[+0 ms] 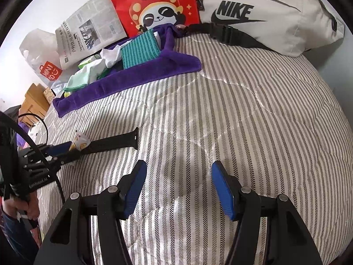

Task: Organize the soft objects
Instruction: 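Grasp the black watch strap piece with the right tool while the left tool holds the sachet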

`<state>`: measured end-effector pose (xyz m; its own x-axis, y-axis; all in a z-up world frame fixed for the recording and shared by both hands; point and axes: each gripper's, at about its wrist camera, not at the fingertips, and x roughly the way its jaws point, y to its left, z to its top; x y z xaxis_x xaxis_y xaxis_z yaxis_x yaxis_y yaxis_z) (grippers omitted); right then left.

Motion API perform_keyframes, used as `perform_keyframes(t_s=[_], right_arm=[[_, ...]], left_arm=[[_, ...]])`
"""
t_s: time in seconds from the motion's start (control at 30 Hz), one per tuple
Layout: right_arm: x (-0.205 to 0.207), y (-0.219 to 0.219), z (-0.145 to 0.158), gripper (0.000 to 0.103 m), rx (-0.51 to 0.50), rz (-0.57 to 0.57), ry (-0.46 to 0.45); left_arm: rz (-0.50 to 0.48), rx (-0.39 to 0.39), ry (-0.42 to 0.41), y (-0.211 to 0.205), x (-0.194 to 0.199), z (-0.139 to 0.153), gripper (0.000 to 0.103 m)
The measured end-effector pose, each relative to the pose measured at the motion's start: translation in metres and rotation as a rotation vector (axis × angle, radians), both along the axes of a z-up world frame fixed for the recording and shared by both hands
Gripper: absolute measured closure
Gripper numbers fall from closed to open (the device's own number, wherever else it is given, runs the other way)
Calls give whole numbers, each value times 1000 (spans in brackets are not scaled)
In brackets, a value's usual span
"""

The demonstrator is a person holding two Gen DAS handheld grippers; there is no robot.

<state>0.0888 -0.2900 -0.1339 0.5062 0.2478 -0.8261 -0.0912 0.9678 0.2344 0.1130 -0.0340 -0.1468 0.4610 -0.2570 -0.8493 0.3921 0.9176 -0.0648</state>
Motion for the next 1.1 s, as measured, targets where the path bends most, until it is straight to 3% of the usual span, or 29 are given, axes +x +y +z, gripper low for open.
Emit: perform_keyframes(t_s=[0.2,0.43,0.6,0.77,0.83,1.0,1.1], right_arm=[[6,23,0,42,-15,74,-1],[12,78,-7,42,-143,246,-11],[23,110,-11,34,-286,327,-51],[38,131,-9,16,-394,419,-103],[42,139,-9,14,-442,474,-140],[55,153,-7,14,-423,552,-176],[62,154,-7,28,-349,570,-174]], left_arm=[[73,-6,12,32,9,0,71],[130,-8,12,68,10,-1,71],[143,-37,17,76,7,-4,71],[131,-69,19,84,4,-4,71],[144,-99,24,88,5,-4,71],[153,-147,28,99,2,-4,71],[150,-159,27,101,3,-3,71]])
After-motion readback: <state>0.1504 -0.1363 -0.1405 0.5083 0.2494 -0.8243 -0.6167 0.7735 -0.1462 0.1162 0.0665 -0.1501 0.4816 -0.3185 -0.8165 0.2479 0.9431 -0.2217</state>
